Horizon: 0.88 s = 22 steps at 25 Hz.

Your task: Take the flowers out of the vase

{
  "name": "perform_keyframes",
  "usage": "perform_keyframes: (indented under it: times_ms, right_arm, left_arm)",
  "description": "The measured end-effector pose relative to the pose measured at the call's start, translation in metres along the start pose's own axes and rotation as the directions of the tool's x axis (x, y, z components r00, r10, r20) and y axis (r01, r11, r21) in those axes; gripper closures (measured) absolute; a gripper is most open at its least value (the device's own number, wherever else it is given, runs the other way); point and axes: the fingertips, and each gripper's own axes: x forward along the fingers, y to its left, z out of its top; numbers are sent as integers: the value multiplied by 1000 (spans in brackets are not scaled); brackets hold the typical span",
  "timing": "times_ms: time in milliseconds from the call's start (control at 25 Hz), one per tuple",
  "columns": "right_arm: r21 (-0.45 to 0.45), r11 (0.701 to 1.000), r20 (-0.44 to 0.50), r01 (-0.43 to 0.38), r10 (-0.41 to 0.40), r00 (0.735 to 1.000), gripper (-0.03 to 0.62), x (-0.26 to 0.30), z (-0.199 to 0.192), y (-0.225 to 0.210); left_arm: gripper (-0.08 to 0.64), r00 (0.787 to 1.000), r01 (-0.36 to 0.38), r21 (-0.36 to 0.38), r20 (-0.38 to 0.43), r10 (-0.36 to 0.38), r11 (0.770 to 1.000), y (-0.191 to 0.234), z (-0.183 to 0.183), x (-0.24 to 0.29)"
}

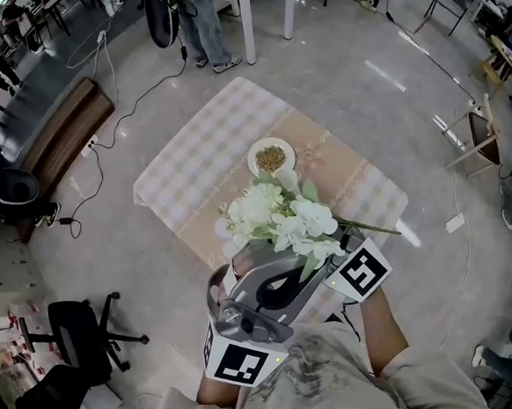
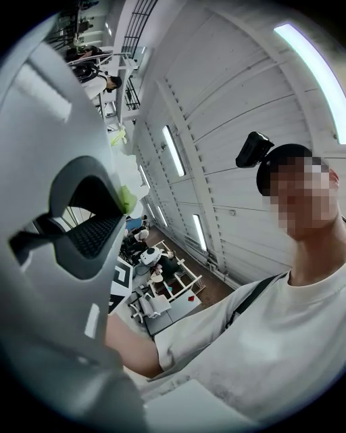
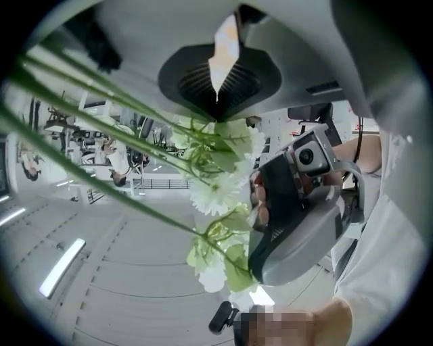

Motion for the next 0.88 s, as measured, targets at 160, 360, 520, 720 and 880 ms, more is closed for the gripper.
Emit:
perform_keyframes:
  times_ms: [160,360,520,720,880]
  right_arm:
    - [-14,1000,8,2,-2,1000,577,-9,10,10]
    - [-29,1000,23,10,-10,1000,577,-27,24,29]
    - [-23,1000,16,20,-20,1000,577,-35,33,45]
    - [-7,1000,30,24,-24,999,577,-41,37,47]
    - [-7,1000,32,24,-24,999,577,-44,37,47]
  left_arm:
    - [553,1000,12,-15,23,-11,1000,0,11,-6]
    - [554,998,19,-29,61,-17,999,-7,28,-17]
    - [553,997,23,-36,78,-20,999,-9,41,-30]
    - [552,996,24,-42,84,-20,999,-8,43,-30]
    - [554,996,26,-40,86,-22,999,-7,44,-30]
